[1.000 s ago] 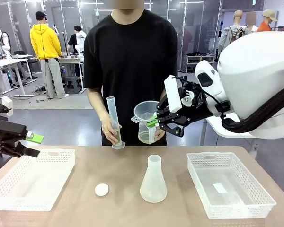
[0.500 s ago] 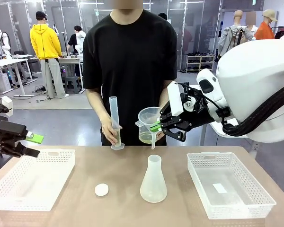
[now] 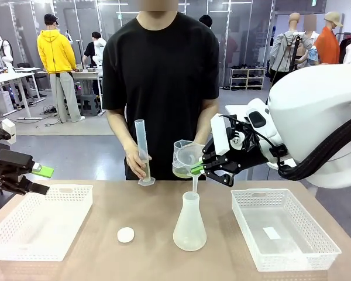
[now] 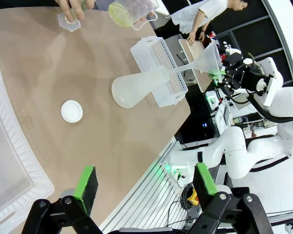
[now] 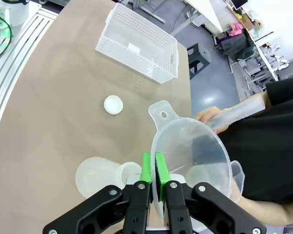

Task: Prepare the solutions needed for the experiment.
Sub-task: Pick up the Plastic Funnel and insert it into the Big flask.

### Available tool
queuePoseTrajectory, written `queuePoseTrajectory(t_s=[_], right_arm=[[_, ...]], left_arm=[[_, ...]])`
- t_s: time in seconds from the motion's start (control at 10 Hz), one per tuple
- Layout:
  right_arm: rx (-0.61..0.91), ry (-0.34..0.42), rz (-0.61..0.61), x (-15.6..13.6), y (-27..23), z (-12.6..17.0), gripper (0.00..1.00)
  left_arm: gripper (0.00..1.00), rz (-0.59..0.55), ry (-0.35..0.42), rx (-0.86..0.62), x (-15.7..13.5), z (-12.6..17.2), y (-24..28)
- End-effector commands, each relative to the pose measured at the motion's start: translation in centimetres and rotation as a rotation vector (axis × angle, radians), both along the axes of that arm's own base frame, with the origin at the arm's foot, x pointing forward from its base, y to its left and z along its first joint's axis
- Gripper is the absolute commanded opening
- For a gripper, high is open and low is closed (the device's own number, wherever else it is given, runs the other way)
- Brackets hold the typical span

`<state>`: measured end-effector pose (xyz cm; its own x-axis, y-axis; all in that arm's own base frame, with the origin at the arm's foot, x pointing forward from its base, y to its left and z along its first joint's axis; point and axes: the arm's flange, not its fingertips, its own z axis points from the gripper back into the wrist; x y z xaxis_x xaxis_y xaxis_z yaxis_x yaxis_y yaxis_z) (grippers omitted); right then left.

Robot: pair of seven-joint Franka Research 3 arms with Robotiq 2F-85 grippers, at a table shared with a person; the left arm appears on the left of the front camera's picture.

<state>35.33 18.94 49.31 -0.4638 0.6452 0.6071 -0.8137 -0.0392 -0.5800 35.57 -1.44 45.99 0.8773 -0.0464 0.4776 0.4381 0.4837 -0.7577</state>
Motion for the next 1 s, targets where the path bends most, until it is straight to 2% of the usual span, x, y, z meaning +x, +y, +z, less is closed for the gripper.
queuePoseTrajectory(t_s=[0.0,0.9], right_arm=[[0.026,0.014,-0.02,0.2,-0.1,-1.0,0.05],[0.039,0.077,0.008,1.4,1.7,-4.9,0.05]], left_arm=[[1.0,-0.008,-0.022,-0.027,0.2,0.0,-0.1],[1.0,-0.008,-0.022,-0.027,0.2,0.0,-0.1]])
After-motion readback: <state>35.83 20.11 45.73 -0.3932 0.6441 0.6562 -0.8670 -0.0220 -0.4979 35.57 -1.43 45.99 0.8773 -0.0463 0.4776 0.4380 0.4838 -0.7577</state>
